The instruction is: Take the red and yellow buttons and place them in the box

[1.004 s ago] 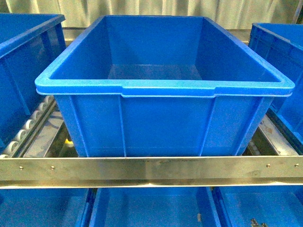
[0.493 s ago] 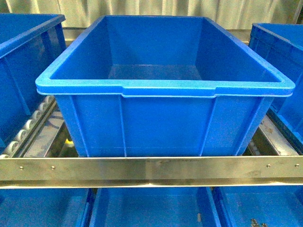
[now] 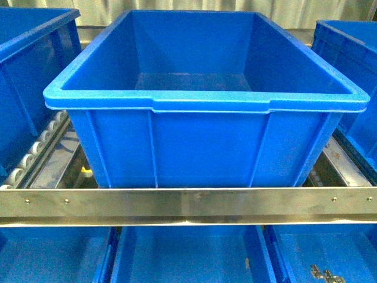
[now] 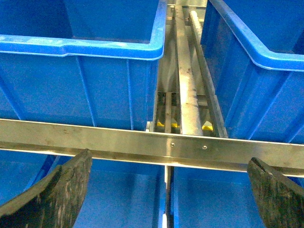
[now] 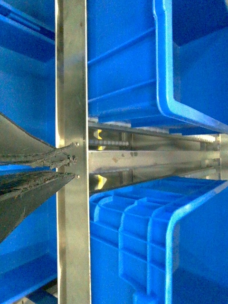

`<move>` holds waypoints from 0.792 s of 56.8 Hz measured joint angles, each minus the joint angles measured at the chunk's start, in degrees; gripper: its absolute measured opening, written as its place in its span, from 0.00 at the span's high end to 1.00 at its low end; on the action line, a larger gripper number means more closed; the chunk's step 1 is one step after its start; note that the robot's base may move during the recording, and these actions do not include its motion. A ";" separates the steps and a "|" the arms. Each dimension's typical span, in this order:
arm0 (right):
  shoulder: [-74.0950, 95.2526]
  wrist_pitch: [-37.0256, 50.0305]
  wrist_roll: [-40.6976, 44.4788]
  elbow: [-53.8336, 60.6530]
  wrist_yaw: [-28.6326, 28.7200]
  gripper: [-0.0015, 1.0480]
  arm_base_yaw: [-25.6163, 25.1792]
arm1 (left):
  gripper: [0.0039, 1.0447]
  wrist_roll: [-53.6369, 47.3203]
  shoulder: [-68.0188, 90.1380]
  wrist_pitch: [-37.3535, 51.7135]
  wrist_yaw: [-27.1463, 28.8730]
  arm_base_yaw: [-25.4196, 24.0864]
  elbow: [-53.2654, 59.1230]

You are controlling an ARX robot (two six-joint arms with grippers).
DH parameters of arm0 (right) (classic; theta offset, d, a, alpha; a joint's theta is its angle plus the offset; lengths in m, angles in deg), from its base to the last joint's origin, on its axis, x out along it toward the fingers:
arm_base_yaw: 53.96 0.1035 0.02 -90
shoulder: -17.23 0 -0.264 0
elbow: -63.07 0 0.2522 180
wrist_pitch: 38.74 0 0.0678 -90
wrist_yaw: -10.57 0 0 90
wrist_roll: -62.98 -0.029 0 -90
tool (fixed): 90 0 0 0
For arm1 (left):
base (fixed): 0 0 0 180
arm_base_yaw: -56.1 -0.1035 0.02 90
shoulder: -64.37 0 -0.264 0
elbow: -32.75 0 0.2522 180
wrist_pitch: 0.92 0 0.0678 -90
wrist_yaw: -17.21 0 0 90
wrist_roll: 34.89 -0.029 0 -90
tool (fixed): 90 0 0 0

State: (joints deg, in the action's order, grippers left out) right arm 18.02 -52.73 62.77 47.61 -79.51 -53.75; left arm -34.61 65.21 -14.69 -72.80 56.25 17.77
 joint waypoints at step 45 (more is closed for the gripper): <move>-0.48 0.11 0.04 0.00 -0.07 0.42 0.00 | 0.07 0.00 0.00 0.00 0.00 0.00 0.00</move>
State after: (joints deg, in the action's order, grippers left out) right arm 17.54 -52.62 62.81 47.61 -79.58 -53.75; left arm -34.61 65.21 -14.69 -72.80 56.25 17.77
